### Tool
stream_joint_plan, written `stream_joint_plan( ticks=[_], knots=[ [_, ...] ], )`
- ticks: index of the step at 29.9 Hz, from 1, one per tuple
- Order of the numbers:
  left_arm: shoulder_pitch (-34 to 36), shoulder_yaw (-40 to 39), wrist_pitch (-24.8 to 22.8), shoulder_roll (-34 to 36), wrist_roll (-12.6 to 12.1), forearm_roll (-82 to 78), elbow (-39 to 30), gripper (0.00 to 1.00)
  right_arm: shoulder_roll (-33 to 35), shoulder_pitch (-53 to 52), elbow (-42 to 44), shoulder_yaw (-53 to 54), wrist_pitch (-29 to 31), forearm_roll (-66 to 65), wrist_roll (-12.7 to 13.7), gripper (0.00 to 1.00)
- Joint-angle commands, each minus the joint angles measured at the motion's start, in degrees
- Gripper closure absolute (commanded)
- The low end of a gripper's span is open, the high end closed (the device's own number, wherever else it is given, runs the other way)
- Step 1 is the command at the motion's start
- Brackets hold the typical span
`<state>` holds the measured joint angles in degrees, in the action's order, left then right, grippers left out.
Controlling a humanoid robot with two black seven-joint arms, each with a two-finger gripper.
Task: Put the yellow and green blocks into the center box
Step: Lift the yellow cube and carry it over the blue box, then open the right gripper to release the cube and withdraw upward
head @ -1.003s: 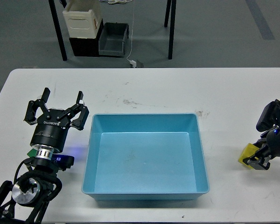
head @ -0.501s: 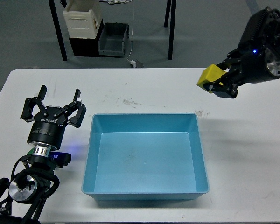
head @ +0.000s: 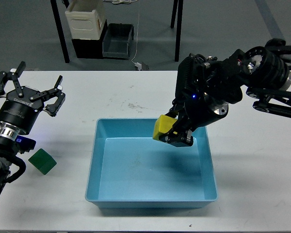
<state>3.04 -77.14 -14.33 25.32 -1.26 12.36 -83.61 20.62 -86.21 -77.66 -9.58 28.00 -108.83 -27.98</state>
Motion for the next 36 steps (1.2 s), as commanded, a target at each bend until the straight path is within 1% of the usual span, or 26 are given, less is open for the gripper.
stream_joint_plan(
  ticks=[1, 2, 4, 5, 6, 8, 10, 11, 14, 16, 18, 22, 24, 25, 26, 28, 30, 31, 36],
  knots=[
    [1.2, -0.2, -0.2, 7.1, 0.0, -0.1, 2.8, 0.00, -2.1, 3.9, 1.7, -0.1, 0.0, -0.1, 0.0, 0.79],
    [1.6, -0.2, -0.8, 8.8, 0.0, -0.1, 3.7, 0.00, -2.4, 5.0, 2.2, 0.0, 0.0, 0.1, 0.0, 0.74],
    [2.0, -0.2, -3.5, 12.1, 0.0, -0.2, 5.1, 0.00, -3.4, 6.6, 3.1, 0.0, 0.0, 0.0, 0.0, 0.61],
    [2.1, -0.3, -5.5, 13.9, 0.1, -0.7, 5.6, 0.00, -4.0, 7.3, 3.9, -0.1, 0.0, 0.0, 0.0, 0.52],
    [2.2, -0.5, -6.9, 15.2, 0.3, -1.4, 6.1, 0.00, -4.4, 7.9, 4.6, -0.1, 0.0, -0.1, 0.0, 0.46],
    [3.3, -0.8, -9.1, 17.6, 0.8, -4.4, 6.8, 0.00, -4.8, 9.0, 5.4, -0.3, 0.0, -0.2, 0.0, 0.41],
    [4.5, -1.0, -10.6, 19.6, 1.4, -10.7, 7.5, 0.00, -4.8, 9.3, 6.1, -0.8, 0.0, -0.2, 0.0, 0.29],
    [5.1, -1.1, -11.2, 20.4, 2.0, -13.8, 7.8, 0.00, -4.8, 9.4, 6.5, -1.0, 0.0, -0.2, 0.0, 0.26],
    [7.5, -1.3, -12.8, 22.5, 4.6, -25.1, 8.7, 0.01, -4.4, 10.2, 7.7, -1.0, 0.0, -0.1, 0.0, 0.05],
    [9.3, -1.3, -13.0, 22.8, 5.5, -32.3, 9.6, 0.01, -4.1, 10.6, 8.0, -0.6, 0.0, 0.2, 0.0, 0.03],
    [10.5, -1.3, -13.1, 23.0, 5.8, -39.8, 9.7, 0.01, -3.4, 11.0, 8.0, 0.2, 0.0, 0.6, 0.0, 0.03],
    [13.7, -1.7, -12.1, 23.0, 6.3, -43.1, 9.7, 0.00, 1.0, 11.7, 7.7, 8.5, 0.0, 2.7, 0.0, 0.03],
    [14.4, -1.7, -12.0, 23.0, 6.5, -43.5, 9.7, 0.00, 2.8, 14.2, 7.4, 15.2, -3.9, 4.9, 0.0, 0.03],
    [14.4, -1.8, -12.6, 23.1, 7.5, -43.5, 9.7, 0.00, 3.5, 15.9, 7.3, 19.0, -6.6, 5.9, 0.0, 0.03],
    [14.5, -1.7, -13.4, 23.5, 9.7, -43.7, 9.8, 0.00, 3.8, 17.5, 7.3, 22.5, -8.9, 6.5, 0.0, 0.03],
    [14.5, -1.1, -13.7, 26.1, 18.2, -47.1, 9.8, 0.00, 3.9, 21.6, 6.7, 29.8, -13.9, 7.0, 0.0, 0.03],
    [15.2, -0.9, -13.7, 27.8, 28.5, -55.0, 9.7, 0.00, 3.9, 26.5, 4.9, 36.4, -17.6, 7.0, 0.0, 0.03],
    [15.7, -0.8, -13.7, 27.9, 29.3, -59.7, 9.4, 0.00, 3.9, 28.9, 4.0, 39.5, -18.9, 7.0, 0.0, 0.03],
    [17.3, -0.5, -13.7, 28.4, 29.3, -90.4, 8.2, 0.00, 2.5, 45.1, -1.9, 55.7, -27.0, 7.1, 0.0, 0.02]
  ],
)
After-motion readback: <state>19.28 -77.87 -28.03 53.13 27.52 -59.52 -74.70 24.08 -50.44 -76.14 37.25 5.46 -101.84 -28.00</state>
